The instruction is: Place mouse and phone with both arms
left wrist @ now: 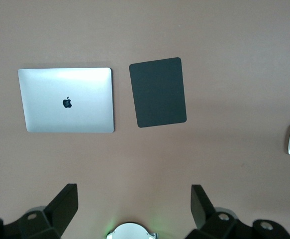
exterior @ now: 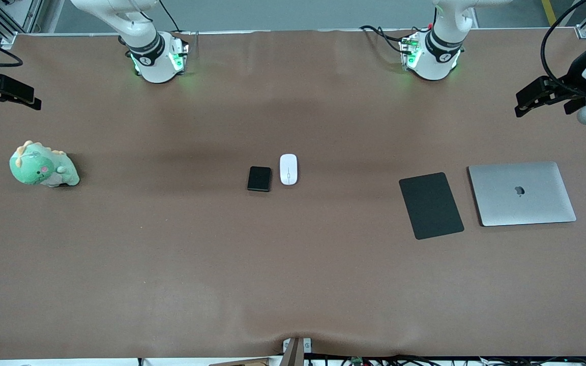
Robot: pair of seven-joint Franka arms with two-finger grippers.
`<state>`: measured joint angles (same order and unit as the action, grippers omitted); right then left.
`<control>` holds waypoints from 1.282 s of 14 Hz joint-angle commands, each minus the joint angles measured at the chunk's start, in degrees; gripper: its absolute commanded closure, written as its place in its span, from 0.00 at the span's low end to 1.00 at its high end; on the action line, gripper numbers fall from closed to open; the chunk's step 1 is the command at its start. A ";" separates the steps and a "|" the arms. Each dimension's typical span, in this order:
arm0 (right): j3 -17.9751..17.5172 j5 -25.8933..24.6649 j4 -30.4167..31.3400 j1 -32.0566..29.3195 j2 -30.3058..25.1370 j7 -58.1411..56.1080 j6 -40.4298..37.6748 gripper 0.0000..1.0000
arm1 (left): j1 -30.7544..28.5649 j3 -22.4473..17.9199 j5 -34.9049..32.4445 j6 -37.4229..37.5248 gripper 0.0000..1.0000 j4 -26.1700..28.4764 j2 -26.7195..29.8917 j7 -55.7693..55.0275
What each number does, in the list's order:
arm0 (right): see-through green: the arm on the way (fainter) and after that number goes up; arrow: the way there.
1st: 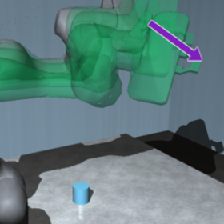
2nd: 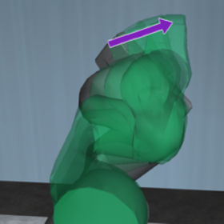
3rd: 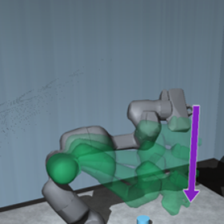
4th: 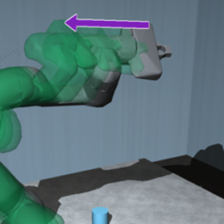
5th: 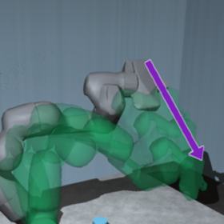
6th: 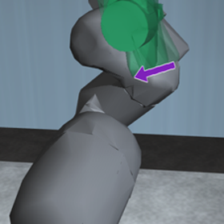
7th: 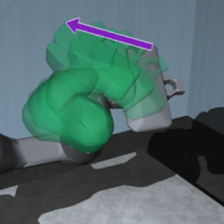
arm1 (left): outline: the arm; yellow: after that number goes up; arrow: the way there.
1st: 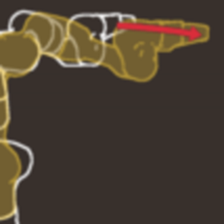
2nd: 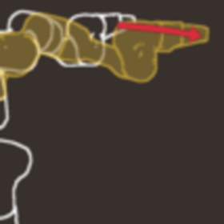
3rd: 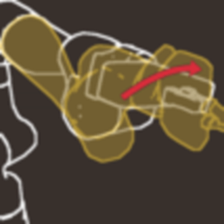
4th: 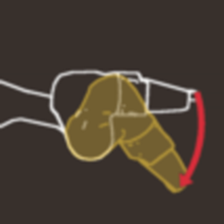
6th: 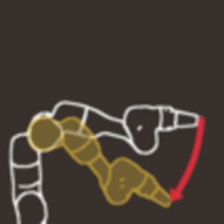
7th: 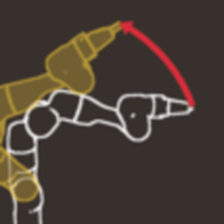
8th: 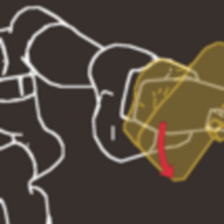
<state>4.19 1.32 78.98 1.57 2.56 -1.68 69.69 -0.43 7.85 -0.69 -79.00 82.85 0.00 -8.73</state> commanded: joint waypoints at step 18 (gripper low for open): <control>-0.15 0.53 -0.06 -0.34 0.86 -0.43 0.00 0.00 | 0.08 16.84 -0.98 -19.51 0.00 18.65 0.44 -11.82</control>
<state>4.21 1.38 79.11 1.56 3.24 -1.68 69.46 0.00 22.92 -0.69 -94.97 98.19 -0.36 -17.99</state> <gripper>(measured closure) 0.000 0.000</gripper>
